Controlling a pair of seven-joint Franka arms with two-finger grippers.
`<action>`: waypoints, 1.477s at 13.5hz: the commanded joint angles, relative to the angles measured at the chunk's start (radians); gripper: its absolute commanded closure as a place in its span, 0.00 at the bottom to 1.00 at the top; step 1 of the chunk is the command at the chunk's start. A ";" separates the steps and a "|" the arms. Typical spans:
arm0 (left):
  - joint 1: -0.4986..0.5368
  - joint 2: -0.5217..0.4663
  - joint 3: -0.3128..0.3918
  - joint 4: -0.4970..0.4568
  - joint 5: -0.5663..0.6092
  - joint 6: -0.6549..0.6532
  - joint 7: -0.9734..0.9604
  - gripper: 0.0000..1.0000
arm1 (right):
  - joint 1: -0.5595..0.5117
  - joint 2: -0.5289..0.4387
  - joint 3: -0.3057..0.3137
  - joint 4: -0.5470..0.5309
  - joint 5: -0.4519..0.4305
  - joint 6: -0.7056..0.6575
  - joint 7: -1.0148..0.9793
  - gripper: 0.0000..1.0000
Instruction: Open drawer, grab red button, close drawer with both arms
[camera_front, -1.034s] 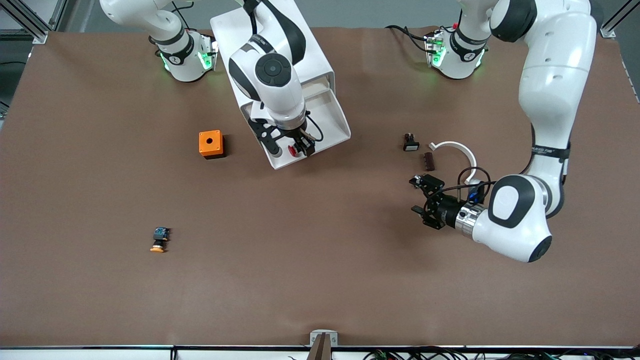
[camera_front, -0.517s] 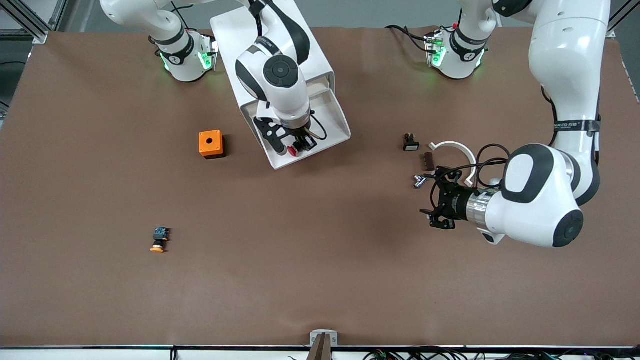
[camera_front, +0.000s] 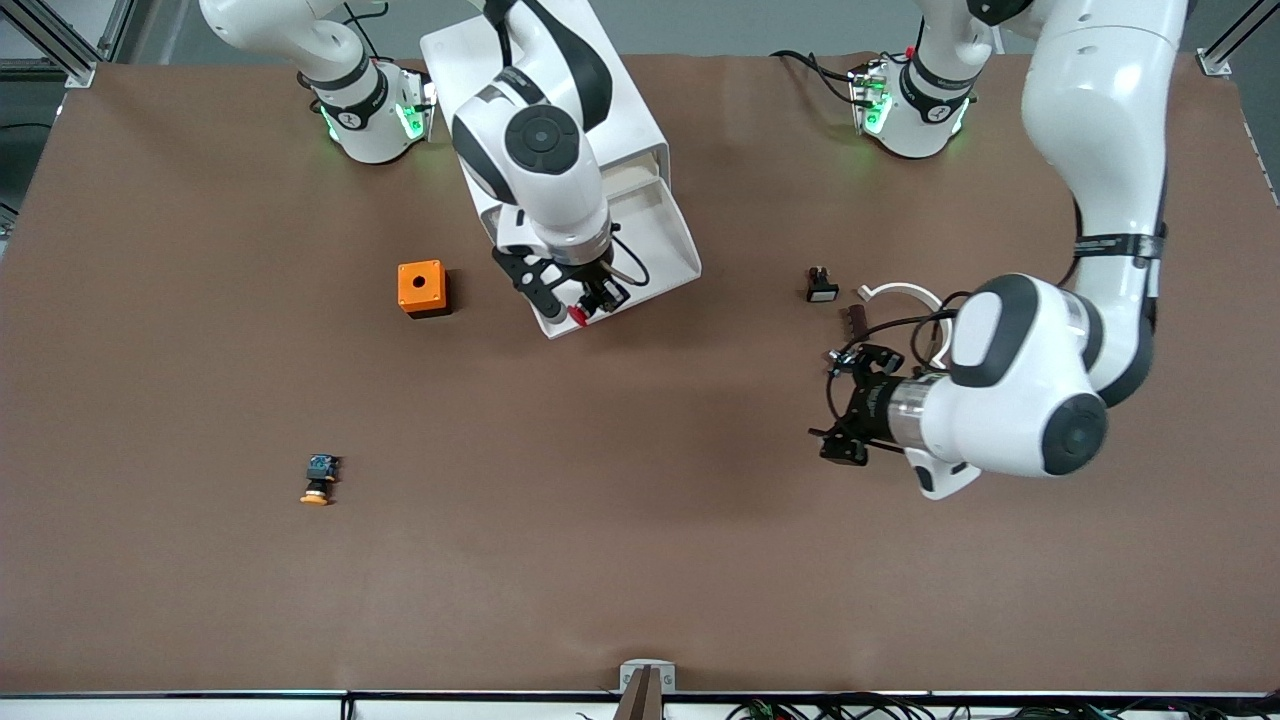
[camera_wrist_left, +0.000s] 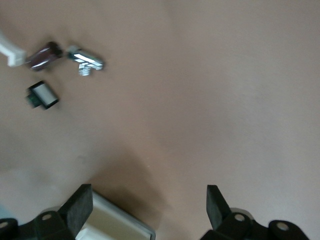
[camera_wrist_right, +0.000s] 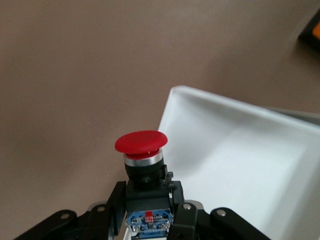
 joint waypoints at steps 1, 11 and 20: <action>-0.067 0.008 0.010 -0.014 0.088 0.075 0.130 0.01 | -0.084 -0.008 0.007 0.022 -0.020 -0.056 -0.220 0.97; -0.327 0.100 0.007 -0.048 0.196 0.291 0.278 0.01 | -0.529 0.077 0.008 0.021 -0.060 0.027 -1.043 0.96; -0.513 0.089 0.005 -0.095 0.189 0.279 0.094 0.00 | -0.668 0.329 0.019 0.022 0.009 0.312 -1.334 0.96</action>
